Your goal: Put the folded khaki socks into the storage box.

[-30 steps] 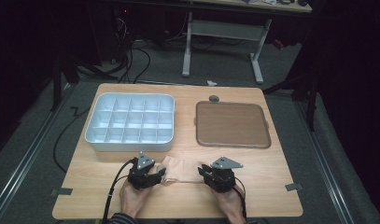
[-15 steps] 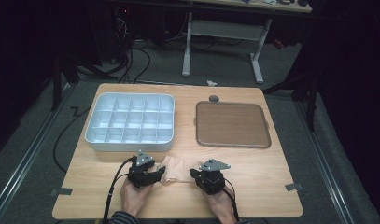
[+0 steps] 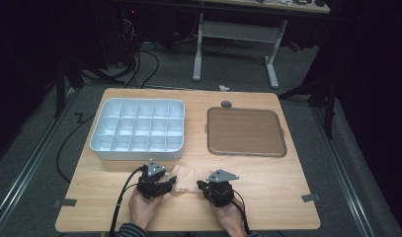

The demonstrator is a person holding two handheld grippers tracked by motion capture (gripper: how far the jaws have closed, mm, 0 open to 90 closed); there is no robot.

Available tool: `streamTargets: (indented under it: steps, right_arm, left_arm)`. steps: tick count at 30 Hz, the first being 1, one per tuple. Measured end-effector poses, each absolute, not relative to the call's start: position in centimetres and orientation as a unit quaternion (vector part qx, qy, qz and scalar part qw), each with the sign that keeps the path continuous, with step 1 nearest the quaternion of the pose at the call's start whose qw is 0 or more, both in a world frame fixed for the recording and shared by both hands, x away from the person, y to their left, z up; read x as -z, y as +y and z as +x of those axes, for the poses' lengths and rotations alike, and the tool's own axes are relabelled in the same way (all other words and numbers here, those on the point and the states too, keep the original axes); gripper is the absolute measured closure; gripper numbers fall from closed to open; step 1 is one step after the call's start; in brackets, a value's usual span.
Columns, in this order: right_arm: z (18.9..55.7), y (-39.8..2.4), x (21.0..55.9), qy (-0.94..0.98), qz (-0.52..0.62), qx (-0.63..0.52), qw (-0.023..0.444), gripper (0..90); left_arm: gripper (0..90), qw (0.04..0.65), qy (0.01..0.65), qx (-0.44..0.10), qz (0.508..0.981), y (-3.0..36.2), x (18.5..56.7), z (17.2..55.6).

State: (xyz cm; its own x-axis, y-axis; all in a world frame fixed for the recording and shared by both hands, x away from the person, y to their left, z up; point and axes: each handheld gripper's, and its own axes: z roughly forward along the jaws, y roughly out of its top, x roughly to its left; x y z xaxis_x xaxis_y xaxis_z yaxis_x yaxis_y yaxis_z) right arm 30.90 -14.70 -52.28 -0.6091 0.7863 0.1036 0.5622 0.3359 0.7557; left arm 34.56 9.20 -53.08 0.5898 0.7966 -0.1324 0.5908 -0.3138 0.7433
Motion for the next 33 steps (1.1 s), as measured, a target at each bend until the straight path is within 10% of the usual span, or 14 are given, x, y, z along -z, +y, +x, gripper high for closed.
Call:
streamTargets:
  steps: [33]
  right_arm:
    - [30.9, -12.6, 53.2, 0.824, 0.392, -0.38, 0.151, 89.8]
  left_arm:
    - [81.7, 0.411, 0.43, -0.094, 0.799, 9.9, 53.1, 34.2]
